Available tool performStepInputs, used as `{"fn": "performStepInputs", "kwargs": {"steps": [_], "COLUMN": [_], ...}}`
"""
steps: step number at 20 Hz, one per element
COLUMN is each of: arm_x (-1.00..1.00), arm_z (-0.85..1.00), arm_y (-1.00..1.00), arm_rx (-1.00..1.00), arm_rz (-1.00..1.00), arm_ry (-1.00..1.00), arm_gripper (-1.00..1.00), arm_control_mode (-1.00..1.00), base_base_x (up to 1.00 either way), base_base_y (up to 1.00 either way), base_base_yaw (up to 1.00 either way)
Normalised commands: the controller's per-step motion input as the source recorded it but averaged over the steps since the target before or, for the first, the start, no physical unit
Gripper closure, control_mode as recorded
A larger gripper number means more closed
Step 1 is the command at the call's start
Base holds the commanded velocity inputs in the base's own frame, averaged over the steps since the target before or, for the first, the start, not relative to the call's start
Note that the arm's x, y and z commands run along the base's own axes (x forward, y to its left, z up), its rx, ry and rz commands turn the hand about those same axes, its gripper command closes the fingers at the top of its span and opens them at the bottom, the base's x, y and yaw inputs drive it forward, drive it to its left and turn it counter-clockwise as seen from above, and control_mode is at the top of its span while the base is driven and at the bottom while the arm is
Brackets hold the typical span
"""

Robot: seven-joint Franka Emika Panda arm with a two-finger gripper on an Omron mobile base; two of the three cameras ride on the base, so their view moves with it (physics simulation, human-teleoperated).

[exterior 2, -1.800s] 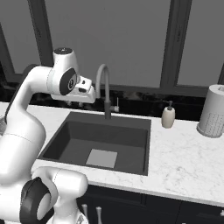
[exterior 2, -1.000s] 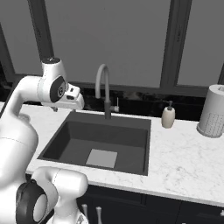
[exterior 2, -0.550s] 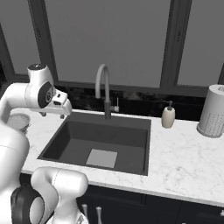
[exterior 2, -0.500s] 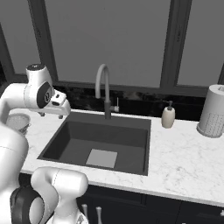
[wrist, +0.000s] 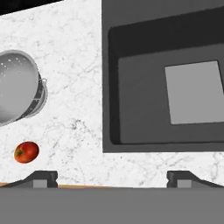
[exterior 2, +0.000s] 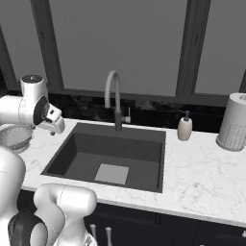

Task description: Put the colander in the sink, put the apple in the colander, and turn on the sink faucet and pour water over the colander.

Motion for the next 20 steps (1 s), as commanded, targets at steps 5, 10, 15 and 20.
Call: {"fn": "performStepInputs", "kwargs": {"steps": [5, 10, 15, 20], "arm_x": [-0.17, -0.23, -0.26, -0.16], "arm_z": [-0.27, -0.23, -0.20, -0.11], "arm_y": [0.61, 0.63, 0.63, 0.45], "arm_rx": [0.05, 0.04, 0.02, 0.03], "arm_rz": [-0.09, -0.12, -0.12, -0.15], "arm_ry": [0.03, 0.03, 0.01, 0.04], "arm_gripper": [-1.00, -1.00, -1.00, -1.00], "arm_control_mode": [-1.00, -1.00, -1.00, -1.00], "base_base_x": [0.00, 0.00, 0.00, 0.00], "base_base_y": [0.00, 0.00, 0.00, 0.00], "base_base_yaw": [0.00, 0.00, 0.00, 0.00]}}
